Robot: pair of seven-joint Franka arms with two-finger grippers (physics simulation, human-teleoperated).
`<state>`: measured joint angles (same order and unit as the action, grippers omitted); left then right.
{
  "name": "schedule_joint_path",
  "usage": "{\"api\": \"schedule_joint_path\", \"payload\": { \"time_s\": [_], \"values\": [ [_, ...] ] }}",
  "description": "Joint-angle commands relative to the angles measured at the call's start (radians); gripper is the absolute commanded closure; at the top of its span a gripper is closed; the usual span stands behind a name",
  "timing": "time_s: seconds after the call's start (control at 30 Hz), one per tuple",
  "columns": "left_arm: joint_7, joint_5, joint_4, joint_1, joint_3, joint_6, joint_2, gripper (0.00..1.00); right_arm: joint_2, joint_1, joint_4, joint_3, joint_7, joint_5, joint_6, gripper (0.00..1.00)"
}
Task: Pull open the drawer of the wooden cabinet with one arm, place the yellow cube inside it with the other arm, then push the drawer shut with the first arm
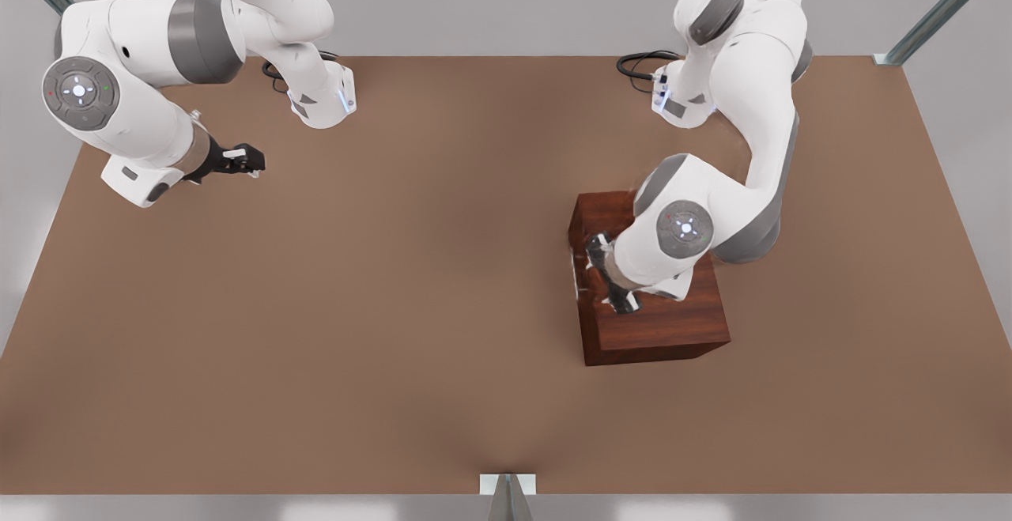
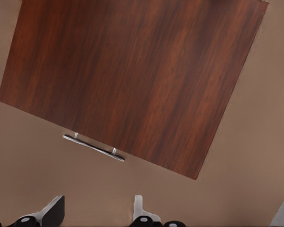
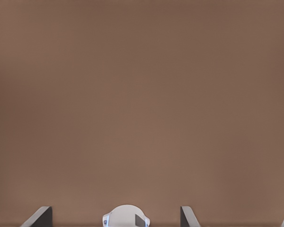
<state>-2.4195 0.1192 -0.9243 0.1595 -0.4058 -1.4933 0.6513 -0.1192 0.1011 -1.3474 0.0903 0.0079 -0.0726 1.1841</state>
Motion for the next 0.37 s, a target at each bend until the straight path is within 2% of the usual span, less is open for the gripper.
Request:
{"api": "schedule_joint_path", "payload": {
  "time_s": [0.0,0.03,0.07,0.17,0.33],
  "values": [
    [2.469,0.127,-0.187,-0.081,0.06,0.388,-0.225,0.0,0.003,0.0,0.001,0.0,0.017,-0.001,-0.001,0.0],
    [2.794,0.013,-0.422,-0.092,0.179,0.227,-0.399,0.0,0.003,0.002,0.001,0.0,0.023,-0.001,-0.001,0.0],
    [2.775,-0.03,-0.544,-0.075,0.2,0.153,-0.49,0.0,0.004,0.0,-0.001,0.0,0.037,-0.007,-0.001,0.0],
    [2.7,-0.032,-0.433,-0.084,0.197,0.206,-0.456,0.0,0.009,-0.003,-0.004,0.013,0.081,-0.041,-0.001,0.0],
    [2.663,-0.038,-0.435,-0.093,0.199,0.225,-0.453,0.0,0.01,-0.001,-0.007,0.013,0.075,-0.03,-0.003,0.0]
  ]
}}
